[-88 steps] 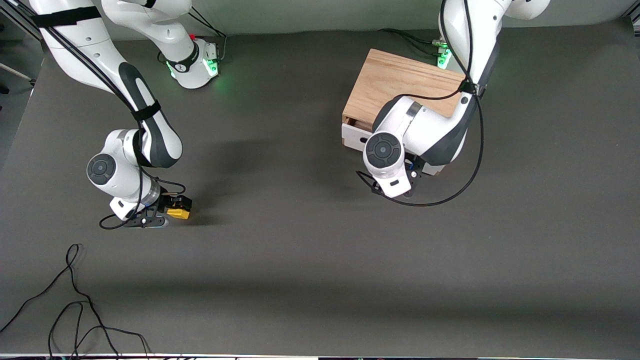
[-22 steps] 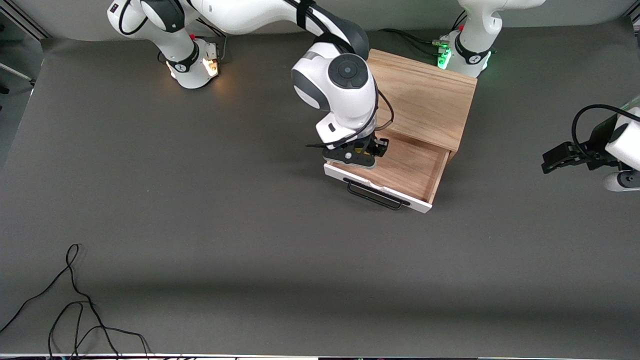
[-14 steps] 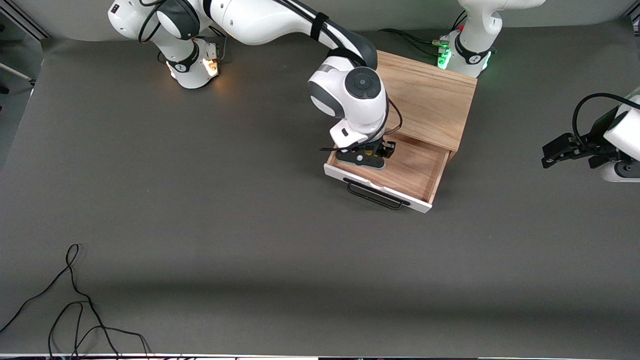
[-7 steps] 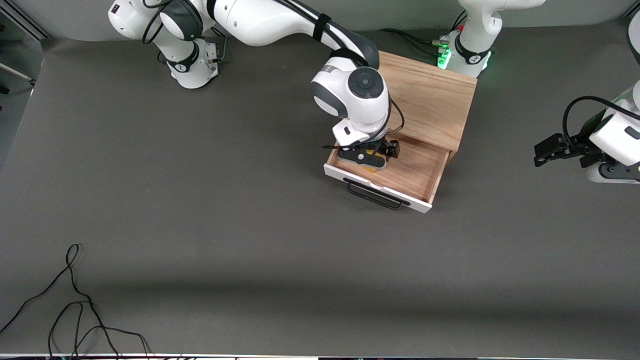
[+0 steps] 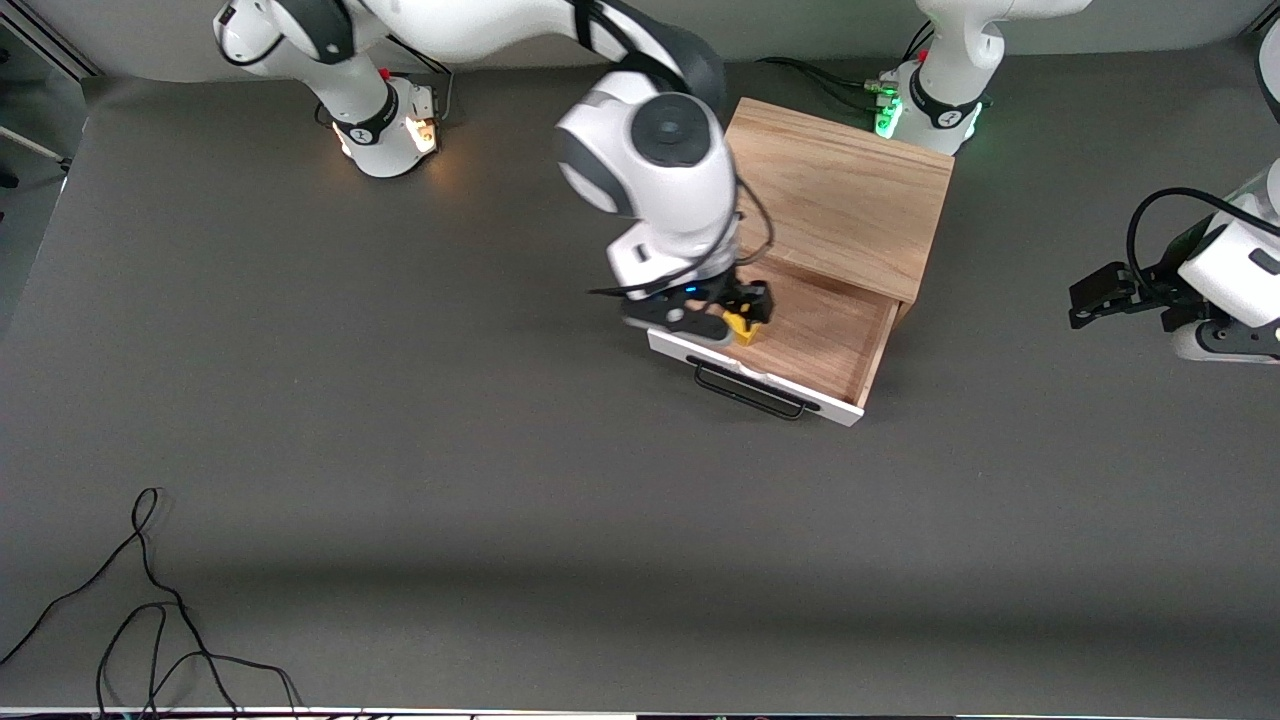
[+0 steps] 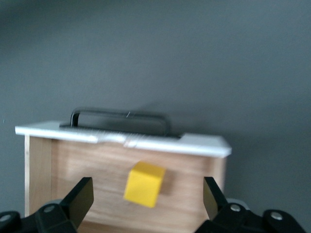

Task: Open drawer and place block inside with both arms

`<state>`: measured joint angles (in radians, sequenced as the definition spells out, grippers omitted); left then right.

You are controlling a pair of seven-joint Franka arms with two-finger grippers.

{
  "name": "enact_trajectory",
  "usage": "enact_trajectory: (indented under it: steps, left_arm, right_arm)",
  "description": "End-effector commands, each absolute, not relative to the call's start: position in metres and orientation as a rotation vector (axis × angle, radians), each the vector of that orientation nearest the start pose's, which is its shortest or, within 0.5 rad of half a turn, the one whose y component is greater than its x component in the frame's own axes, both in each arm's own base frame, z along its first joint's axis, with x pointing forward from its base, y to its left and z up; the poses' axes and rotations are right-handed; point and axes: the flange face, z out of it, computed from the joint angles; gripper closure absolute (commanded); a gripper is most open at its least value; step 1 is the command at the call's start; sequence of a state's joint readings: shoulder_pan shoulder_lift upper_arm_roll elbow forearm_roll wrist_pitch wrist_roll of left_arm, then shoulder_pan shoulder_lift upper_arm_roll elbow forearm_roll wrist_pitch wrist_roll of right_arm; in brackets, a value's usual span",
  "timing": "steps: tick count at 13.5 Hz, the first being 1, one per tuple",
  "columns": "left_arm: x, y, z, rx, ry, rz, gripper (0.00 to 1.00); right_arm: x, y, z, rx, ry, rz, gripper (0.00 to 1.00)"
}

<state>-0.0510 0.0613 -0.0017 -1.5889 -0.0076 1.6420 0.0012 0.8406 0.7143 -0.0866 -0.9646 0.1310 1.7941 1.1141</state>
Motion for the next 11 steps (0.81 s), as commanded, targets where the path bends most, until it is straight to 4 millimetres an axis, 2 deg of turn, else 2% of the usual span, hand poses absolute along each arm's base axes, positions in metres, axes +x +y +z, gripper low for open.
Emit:
enact_trajectory:
  steps: [1, 3, 5, 8, 11]
  left_arm:
    - [0.568, -0.031, 0.593, -3.133, 0.111, 0.009, 0.0]
    - [0.568, -0.031, 0.592, -3.133, 0.114, 0.017, 0.0]
    - [0.568, -0.031, 0.592, -3.133, 0.118, 0.017, 0.0]
    - [0.568, -0.028, 0.595, -3.133, 0.113, 0.043, 0.0]
    - [0.568, -0.027, 0.591, -3.133, 0.111, 0.072, 0.0]
  right_arm:
    - [0.557, 0.469, 0.515, -3.018, 0.376, 0.04, 0.0]
    - [0.581, 0.401, 0.542, -3.04, 0.272, 0.064, 0.0]
    - [0.591, 0.337, 0.562, -3.039, 0.21, 0.071, 0.0]
    - [0.592, 0.254, 0.573, -3.044, 0.133, 0.099, 0.0]
    - [0.594, 0.155, 0.573, -3.044, 0.041, 0.117, 0.0]
